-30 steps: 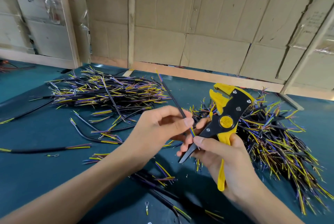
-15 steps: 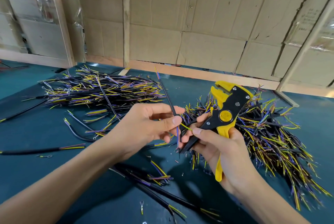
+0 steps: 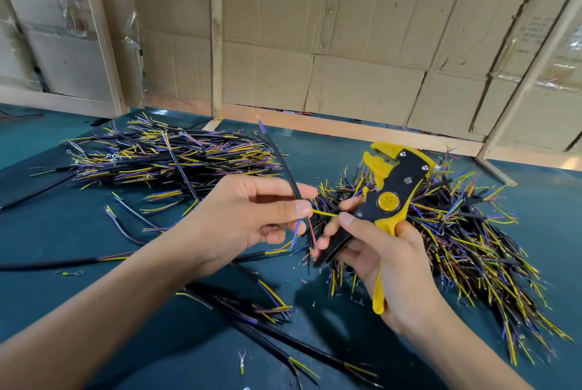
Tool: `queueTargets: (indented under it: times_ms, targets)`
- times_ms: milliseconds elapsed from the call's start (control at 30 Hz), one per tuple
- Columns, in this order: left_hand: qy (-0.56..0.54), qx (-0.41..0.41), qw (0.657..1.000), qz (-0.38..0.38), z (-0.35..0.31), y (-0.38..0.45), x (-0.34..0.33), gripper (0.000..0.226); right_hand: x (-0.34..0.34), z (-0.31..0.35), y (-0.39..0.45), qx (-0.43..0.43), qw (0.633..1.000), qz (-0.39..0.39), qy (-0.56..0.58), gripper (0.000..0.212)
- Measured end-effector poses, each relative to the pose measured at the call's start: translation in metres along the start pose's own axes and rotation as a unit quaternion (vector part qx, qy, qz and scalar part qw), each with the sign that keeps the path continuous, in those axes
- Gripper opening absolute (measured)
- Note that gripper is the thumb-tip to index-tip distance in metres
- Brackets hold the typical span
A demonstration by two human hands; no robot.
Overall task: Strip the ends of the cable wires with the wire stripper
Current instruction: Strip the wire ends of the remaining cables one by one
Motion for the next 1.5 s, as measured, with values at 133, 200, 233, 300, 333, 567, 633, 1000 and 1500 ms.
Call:
queueTargets:
  times_ms: [133, 200, 233, 300, 333, 567, 633, 1000, 1500]
  targets:
    - [-0.057, -0.034, 0.997, -0.037, -0.006, 0.001, 0.005, 0.032, 0.0, -0.005, -0.002, -0.052, 0.997, 0.046, -0.01, 0.022]
    - [-0.091, -0.052, 0.993, -0.063, -0.008, 0.002, 0.008, 0.03, -0.002, -0.007, -0.004, -0.077, 0.993, 0.085, -0.009, 0.024]
    - [-0.105, -0.061, 0.99, -0.075, -0.009, 0.003, 0.009, 0.028, -0.003, -0.008, -0.006, -0.087, 0.991, 0.104, -0.011, 0.026]
    - [-0.12, -0.075, 0.985, -0.097, -0.011, 0.003, 0.011, 0.024, -0.006, -0.009, -0.009, -0.099, 0.986, 0.132, -0.012, 0.028]
    - [-0.123, -0.079, 0.983, -0.109, -0.012, 0.003, 0.012, 0.023, -0.007, -0.01, -0.01, -0.102, 0.984, 0.142, -0.012, 0.027]
    - [-0.165, -0.104, 0.964, -0.18, -0.014, 0.002, 0.013, 0.025, -0.009, -0.015, -0.013, -0.116, 0.981, 0.155, -0.01, 0.026]
    - [-0.187, -0.093, 0.961, -0.179, -0.013, 0.001, 0.01, 0.022, -0.009, -0.016, -0.014, -0.117, 0.981, 0.156, -0.022, 0.028]
    - [-0.19, -0.084, 0.957, -0.203, -0.011, -0.004, 0.003, 0.005, -0.011, -0.017, -0.015, -0.107, 0.981, 0.153, -0.051, 0.025]
    - [-0.204, -0.101, 0.95, -0.216, -0.01, -0.006, -0.004, 0.019, -0.005, -0.02, -0.013, -0.103, 0.983, 0.15, -0.028, 0.024]
Point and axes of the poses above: each hand's wrist, its own y-axis towards the middle knuckle, its own x-axis out of the back of the hand, z = x × y, the point moved 3 cm from there along y, towards the middle knuckle, and after that the axes turned 7 degrees about y, right-handed, at the moved point
